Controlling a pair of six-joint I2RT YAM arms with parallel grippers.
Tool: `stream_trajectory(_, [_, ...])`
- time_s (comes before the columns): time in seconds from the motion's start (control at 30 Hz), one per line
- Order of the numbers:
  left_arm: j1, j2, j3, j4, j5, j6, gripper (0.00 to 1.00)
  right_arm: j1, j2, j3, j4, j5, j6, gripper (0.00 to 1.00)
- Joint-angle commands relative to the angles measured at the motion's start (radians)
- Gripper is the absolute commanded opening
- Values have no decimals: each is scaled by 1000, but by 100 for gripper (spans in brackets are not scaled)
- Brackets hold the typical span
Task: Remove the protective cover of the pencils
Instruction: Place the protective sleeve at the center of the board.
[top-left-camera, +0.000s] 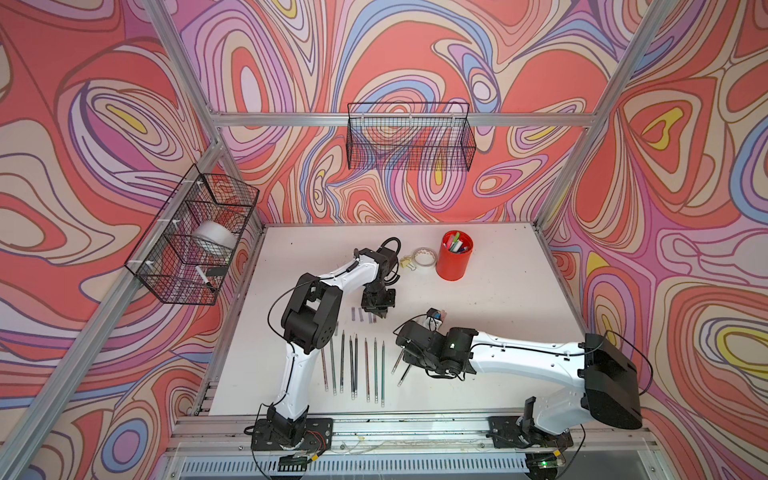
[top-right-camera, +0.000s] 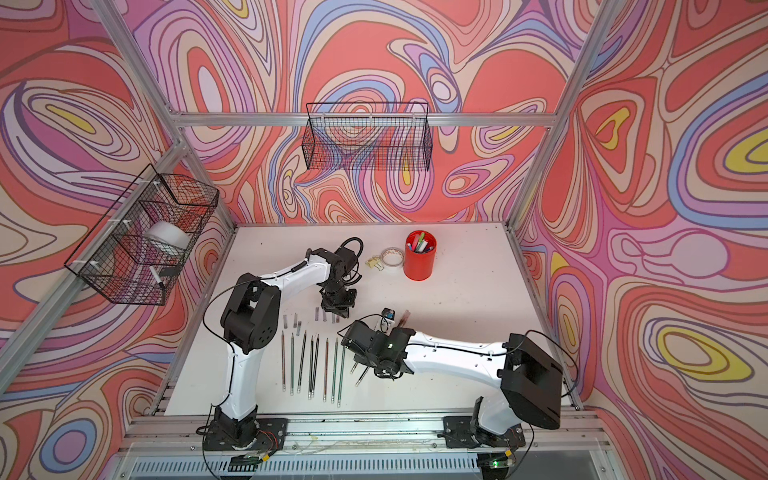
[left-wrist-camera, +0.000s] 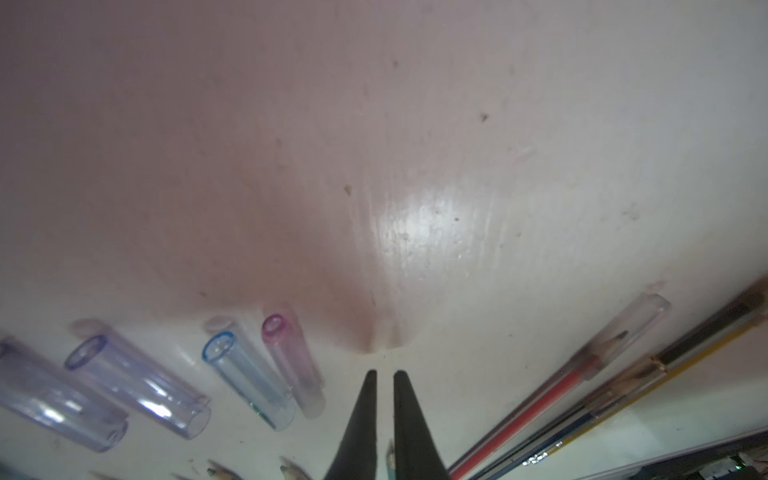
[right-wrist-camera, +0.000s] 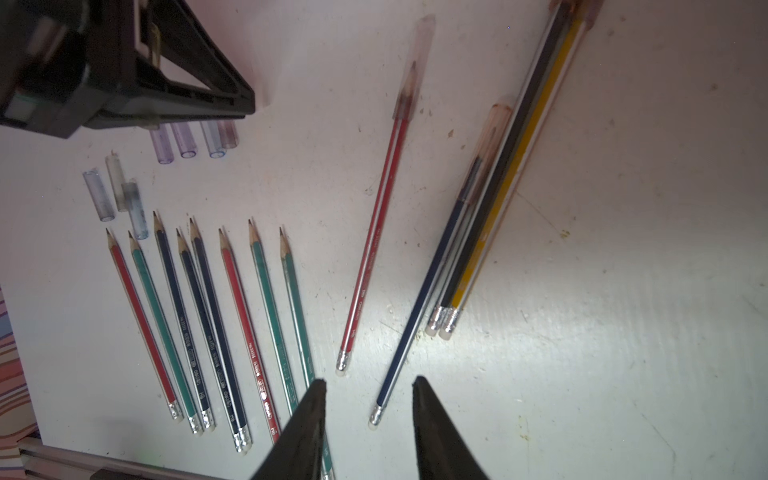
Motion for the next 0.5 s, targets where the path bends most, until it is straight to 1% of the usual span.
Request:
stream_trajectory(0.0, [-3, 23, 30, -53, -13, 10, 0, -20, 33, 37, -13, -3, -24, 37])
stream_trajectory(0.27, [-5, 33, 36, -60, -12, 13, 0, -67, 117, 100, -19, -38, -60, 37])
stream_trajectory(0.47, [-5, 40, 42, -68, -12, 13, 4, -109, 169, 110, -9, -70, -69, 37])
